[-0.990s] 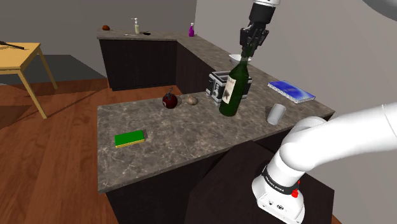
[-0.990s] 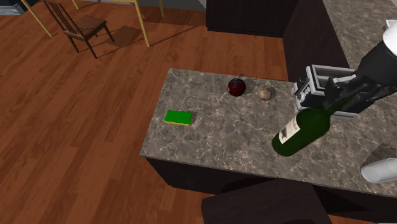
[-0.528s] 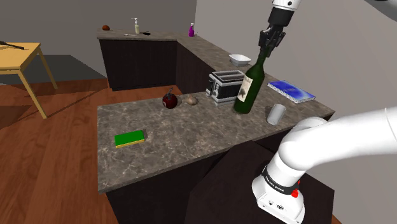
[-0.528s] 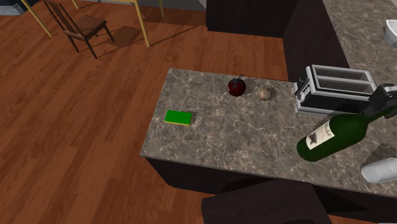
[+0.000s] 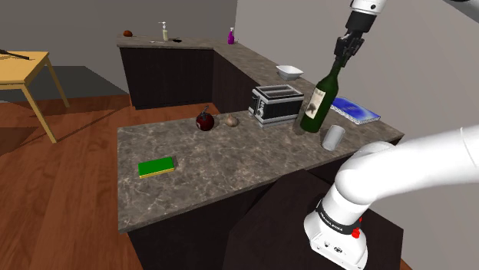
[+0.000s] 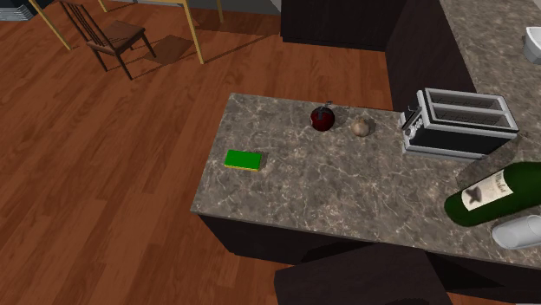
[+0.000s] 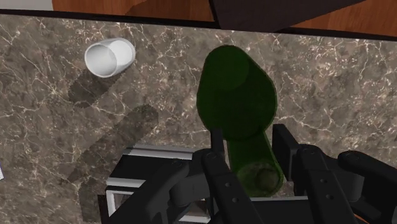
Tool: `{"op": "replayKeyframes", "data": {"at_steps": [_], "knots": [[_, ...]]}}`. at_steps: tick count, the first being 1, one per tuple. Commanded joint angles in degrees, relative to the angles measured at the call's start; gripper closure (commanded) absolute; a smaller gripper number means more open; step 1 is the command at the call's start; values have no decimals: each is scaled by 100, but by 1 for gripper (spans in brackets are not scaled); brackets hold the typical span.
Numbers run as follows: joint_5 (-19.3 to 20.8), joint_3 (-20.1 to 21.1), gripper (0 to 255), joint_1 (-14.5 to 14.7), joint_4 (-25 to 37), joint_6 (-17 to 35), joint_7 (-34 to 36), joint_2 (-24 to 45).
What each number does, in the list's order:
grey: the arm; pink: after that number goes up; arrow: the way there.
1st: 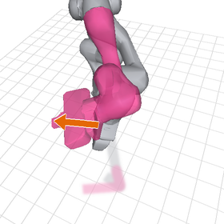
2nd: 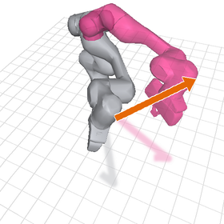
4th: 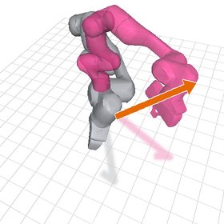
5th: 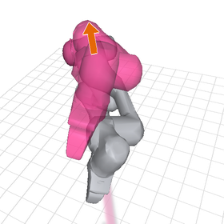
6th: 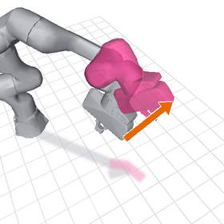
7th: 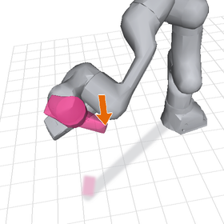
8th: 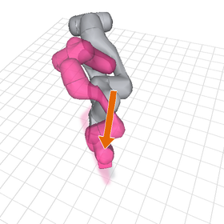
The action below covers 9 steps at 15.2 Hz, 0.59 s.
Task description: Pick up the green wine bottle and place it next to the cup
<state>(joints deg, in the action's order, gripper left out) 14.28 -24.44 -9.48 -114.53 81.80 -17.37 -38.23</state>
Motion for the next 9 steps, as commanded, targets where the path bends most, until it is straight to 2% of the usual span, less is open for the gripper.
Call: {"op": "replayKeyframes", "data": {"at_steps": [1,9], "knots": [[126,-266,255,-37,78,29,-301,45],[363,-1485,255,37,937,111,-1540,711]]}}
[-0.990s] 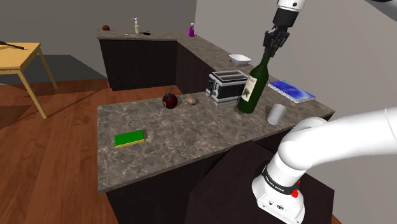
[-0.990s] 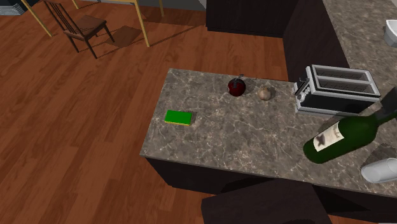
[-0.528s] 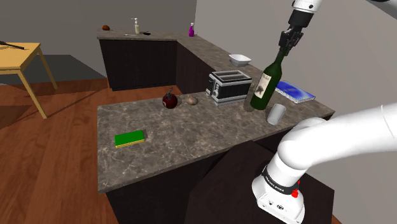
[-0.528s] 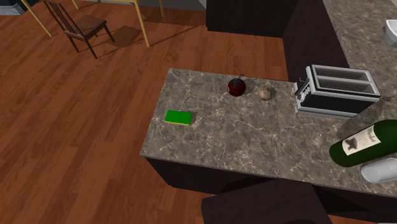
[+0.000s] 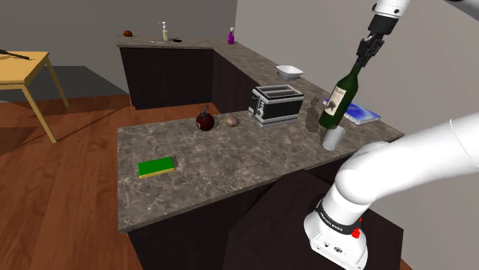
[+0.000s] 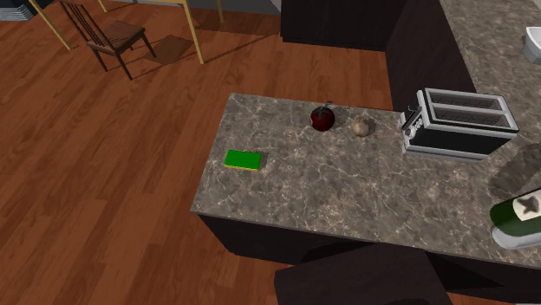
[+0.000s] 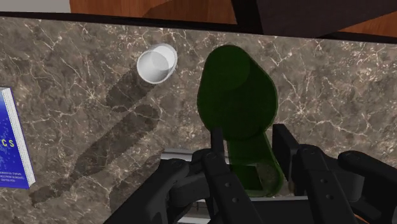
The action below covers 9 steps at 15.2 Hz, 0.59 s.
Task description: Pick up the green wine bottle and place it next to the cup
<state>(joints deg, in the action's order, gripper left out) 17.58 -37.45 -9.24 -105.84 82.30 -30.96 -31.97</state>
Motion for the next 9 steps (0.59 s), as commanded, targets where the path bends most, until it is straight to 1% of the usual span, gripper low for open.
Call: {"op": "replayKeyframes", "data": {"at_steps": [1,4,6,8,9], "knots": [[30,-362,255,43,204,76,-350,202],[-45,-965,255,181,658,123,-881,611],[-174,-1445,255,315,999,155,-1274,948],[-401,-2036,255,502,1374,185,-1719,1364],[-572,-2401,255,626,1577,199,-1974,1619]]}}
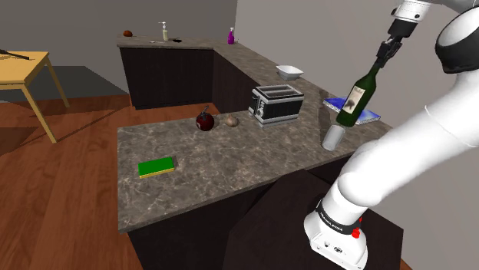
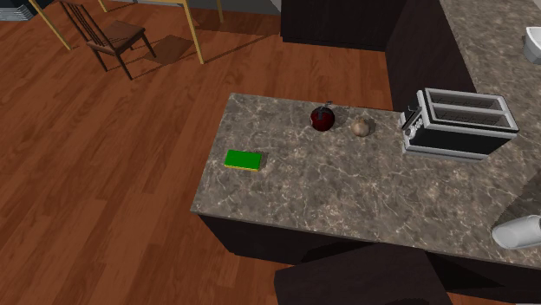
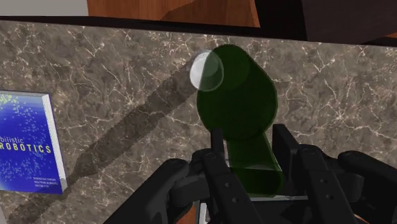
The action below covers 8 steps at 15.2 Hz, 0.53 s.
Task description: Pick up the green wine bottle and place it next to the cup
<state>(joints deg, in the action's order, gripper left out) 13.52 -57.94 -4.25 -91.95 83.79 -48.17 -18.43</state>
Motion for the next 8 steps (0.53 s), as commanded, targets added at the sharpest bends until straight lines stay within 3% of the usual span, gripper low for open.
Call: {"op": "replayKeyframes", "data": {"at_steps": [1,2,3,4,5,6,8], "knots": [[-402,-792,255,279,402,61,-546,574],[-760,-1365,255,469,628,67,-914,987],[-1498,-2259,255,674,874,45,-1532,1748],[-2630,-2465,255,-145,1174,-129,-2375,2862],[-3493,-2652,255,-793,1514,-399,-2966,3693],[-3371,-1755,255,-1664,1814,-428,-2914,3622],[-3891,-1348,255,-2690,2471,-720,-3213,4169]]}}
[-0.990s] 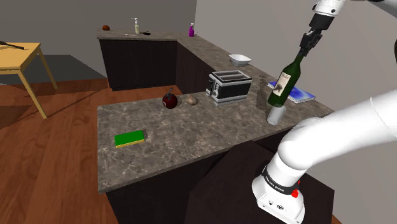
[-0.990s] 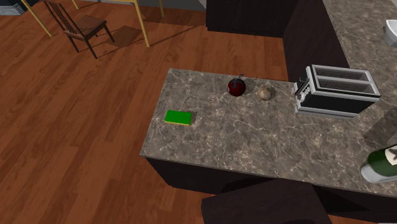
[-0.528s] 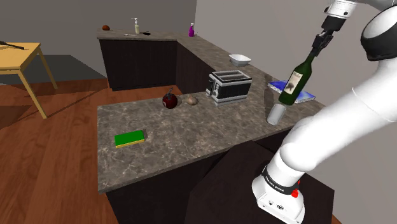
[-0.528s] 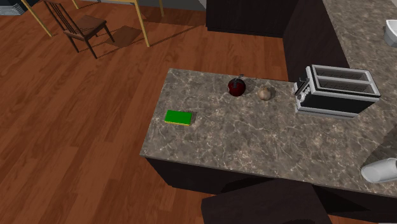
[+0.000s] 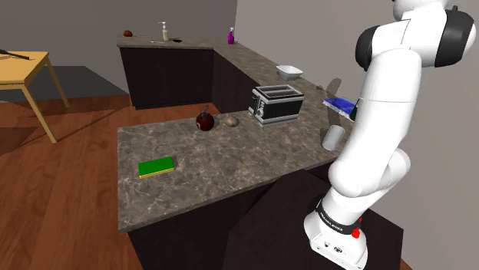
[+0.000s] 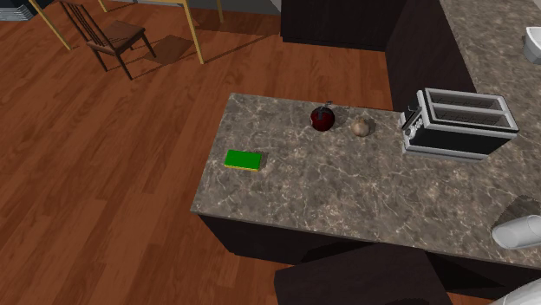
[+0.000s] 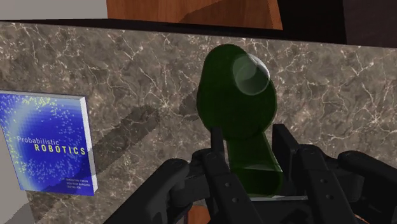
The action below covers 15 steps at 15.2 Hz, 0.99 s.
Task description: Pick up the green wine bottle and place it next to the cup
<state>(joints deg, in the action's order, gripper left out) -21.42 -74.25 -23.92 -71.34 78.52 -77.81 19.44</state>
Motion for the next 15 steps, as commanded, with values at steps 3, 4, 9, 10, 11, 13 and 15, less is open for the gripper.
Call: {"op": "replayKeyframes", "data": {"at_steps": [3,4,9,10,11,13,15], "knots": [[-245,175,255,-394,-48,138,-235,243],[-203,138,255,-294,-189,242,-231,204],[-34,-21,255,137,-829,736,-209,37],[-8,-48,255,210,-946,829,-205,9],[16,-74,255,279,-1059,921,-202,-16],[57,-121,255,407,-1276,1100,-197,-60],[89,-161,255,519,-1483,1275,-196,-97]]}}
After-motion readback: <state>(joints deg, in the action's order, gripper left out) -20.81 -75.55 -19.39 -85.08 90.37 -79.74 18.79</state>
